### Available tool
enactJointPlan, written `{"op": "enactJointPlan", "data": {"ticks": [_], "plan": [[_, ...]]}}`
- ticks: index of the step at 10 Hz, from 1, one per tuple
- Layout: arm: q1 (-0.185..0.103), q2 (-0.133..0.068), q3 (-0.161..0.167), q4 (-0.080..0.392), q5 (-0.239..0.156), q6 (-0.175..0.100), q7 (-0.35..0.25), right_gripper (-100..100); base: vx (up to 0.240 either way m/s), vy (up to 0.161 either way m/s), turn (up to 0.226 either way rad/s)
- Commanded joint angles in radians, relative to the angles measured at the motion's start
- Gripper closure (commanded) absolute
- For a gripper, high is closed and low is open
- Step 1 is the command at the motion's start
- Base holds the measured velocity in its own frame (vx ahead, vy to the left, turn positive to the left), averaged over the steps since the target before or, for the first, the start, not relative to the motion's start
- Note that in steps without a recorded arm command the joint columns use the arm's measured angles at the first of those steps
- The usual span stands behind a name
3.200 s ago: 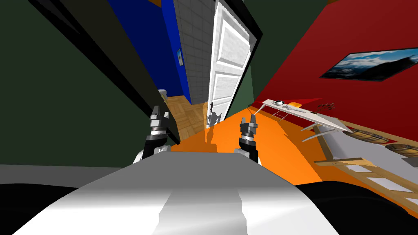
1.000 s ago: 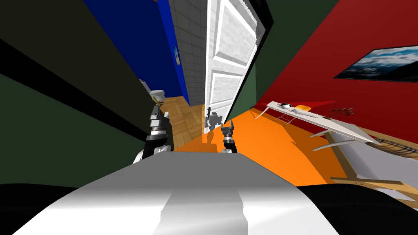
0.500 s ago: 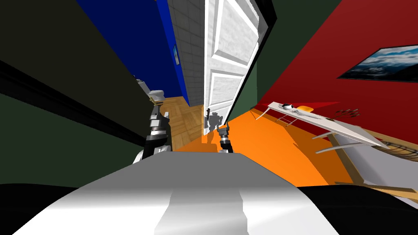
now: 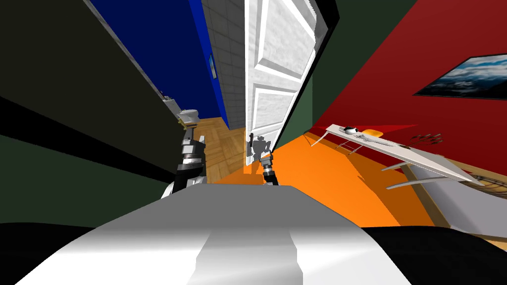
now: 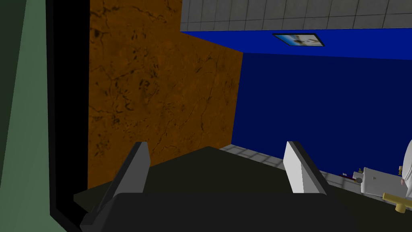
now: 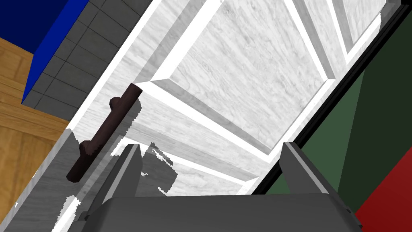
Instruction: Push the door open
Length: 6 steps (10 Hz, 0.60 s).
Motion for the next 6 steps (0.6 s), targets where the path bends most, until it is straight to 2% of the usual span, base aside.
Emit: {"op": "enactJointPlan", "data": {"ticks": [1,6], "plan": [[-0.007,-0.004,0.024,0.029,-0.004,-0.006,-0.043,-100,0.103,-0.064,0.01],[-0.045,-0.007,0.092,0.138,-0.016,-0.029,-0.164,-100,0.099,-0.045,0.009]]}}
